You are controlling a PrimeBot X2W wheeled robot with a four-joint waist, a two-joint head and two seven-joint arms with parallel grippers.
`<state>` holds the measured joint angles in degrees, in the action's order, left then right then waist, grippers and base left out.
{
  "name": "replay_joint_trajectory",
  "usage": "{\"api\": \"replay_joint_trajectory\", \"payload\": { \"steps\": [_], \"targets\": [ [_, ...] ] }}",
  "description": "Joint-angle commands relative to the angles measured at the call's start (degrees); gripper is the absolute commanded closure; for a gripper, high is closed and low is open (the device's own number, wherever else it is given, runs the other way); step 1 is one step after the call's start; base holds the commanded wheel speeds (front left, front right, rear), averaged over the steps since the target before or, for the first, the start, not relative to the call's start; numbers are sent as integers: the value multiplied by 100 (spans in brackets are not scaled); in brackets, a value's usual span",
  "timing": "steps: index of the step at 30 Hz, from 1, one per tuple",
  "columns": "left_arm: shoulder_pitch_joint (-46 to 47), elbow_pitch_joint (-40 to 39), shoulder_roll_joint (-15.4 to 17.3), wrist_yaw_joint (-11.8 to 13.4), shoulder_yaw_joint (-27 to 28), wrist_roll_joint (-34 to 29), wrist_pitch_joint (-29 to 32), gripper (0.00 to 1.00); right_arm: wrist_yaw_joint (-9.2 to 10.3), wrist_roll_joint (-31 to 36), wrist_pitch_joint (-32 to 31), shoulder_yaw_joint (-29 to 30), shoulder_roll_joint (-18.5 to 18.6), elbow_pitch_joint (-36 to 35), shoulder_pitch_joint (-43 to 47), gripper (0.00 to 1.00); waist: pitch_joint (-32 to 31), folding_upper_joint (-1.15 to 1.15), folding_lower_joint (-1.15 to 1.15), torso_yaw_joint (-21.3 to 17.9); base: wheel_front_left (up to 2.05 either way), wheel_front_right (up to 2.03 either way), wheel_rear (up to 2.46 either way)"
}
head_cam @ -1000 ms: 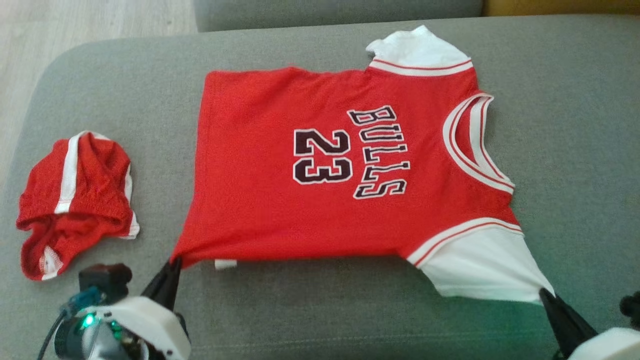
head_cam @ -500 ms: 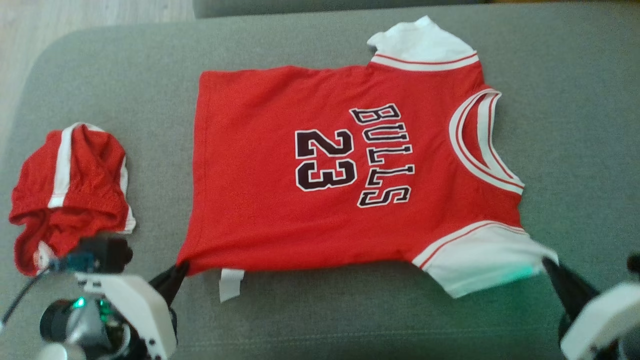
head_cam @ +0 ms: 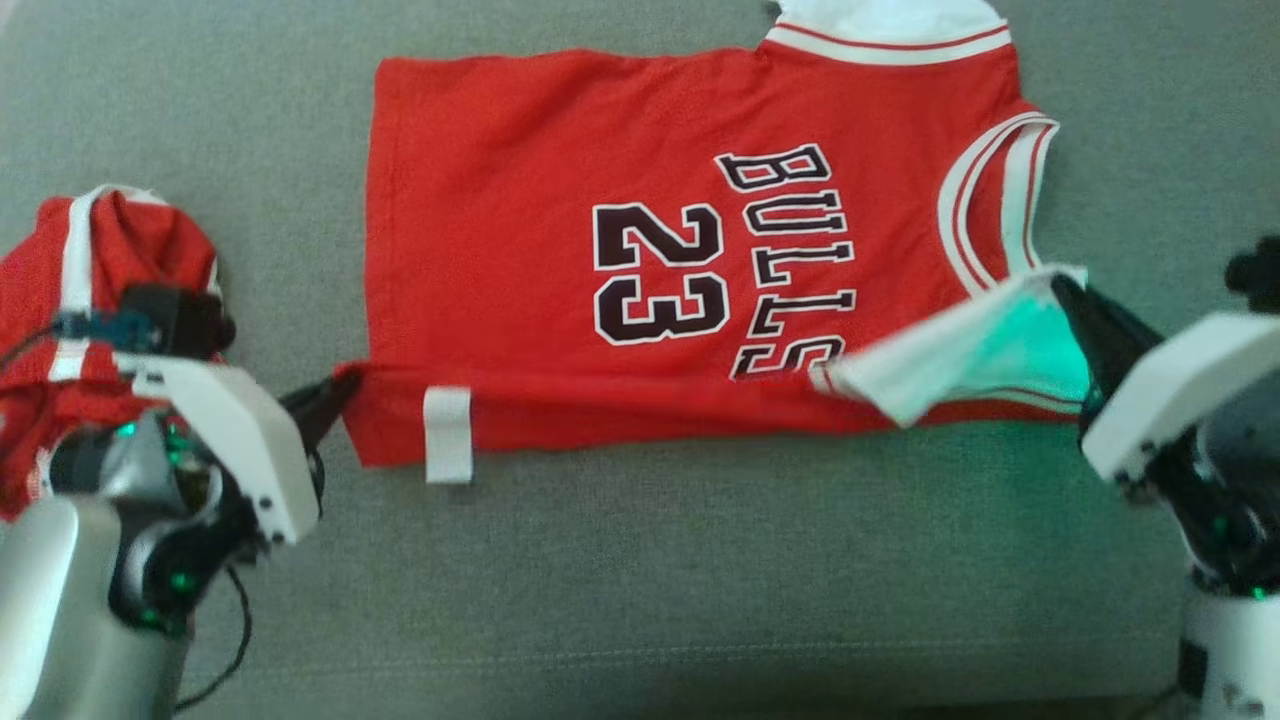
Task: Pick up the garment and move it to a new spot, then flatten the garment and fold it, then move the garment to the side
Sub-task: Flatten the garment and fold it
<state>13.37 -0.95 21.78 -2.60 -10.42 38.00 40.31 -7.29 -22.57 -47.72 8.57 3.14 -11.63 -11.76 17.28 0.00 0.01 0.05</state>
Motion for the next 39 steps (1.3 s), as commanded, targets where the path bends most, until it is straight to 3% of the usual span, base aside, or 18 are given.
{"api": "replay_joint_trajectory", "payload": {
  "steps": [1,7,8,9,10,11,17,21,25,31,39],
  "targets": [
    [411,-52,149,-37,229,36,17,100,-20,0,167,-135,121,-44,-308,100,79,0,-1,26,0,0,0],
    [996,623,6,-185,82,3,-217,100,-20,-52,912,-222,182,847,-916,100,201,0,-1,31,0,0,0],
    [1057,711,-19,-205,71,-29,-331,74,-20,-57,1053,-288,213,961,-961,100,217,0,-1,30,0,0,0],
    [1057,711,-19,-205,71,-29,-331,74,-20,-57,1053,-288,213,961,-961,100,217,0,-1,30,0,0,0],
    [1133,883,-115,-234,71,-28,-563,0,-20,-34,1450,-399,275,1118,-1009,0,238,0,-1,35,0,0,0],
    [1133,883,-115,-234,71,-28,-563,0,-20,-34,1450,-399,275,1118,-1009,0,238,0,-1,35,0,0,0],
    [1152,1096,-376,-213,175,-326,-1816,0,-20,278,3109,-602,432,1354,-853,0,260,0,-1,74,0,0,0],
    [1019,954,-576,-26,167,-830,-2979,0,-20,637,4230,-617,473,1380,-635,0,230,0,-1,111,0,0,0],
    [763,764,-781,267,185,-1282,-4090,0,-20,976,4924,-632,428,1243,-346,0,119,0,-1,112,0,0,0],
    [104,560,-991,654,168,-1698,-5134,0,-20,1243,5250,-737,313,884,324,0,-126,0,-1,69,0,0,0],
    [-640,612,-1085,784,61,-1952,-5456,0,-20,1297,5073,-886,178,581,1140,0,-396,0,-1,34,0,0,0]
  ]
}}
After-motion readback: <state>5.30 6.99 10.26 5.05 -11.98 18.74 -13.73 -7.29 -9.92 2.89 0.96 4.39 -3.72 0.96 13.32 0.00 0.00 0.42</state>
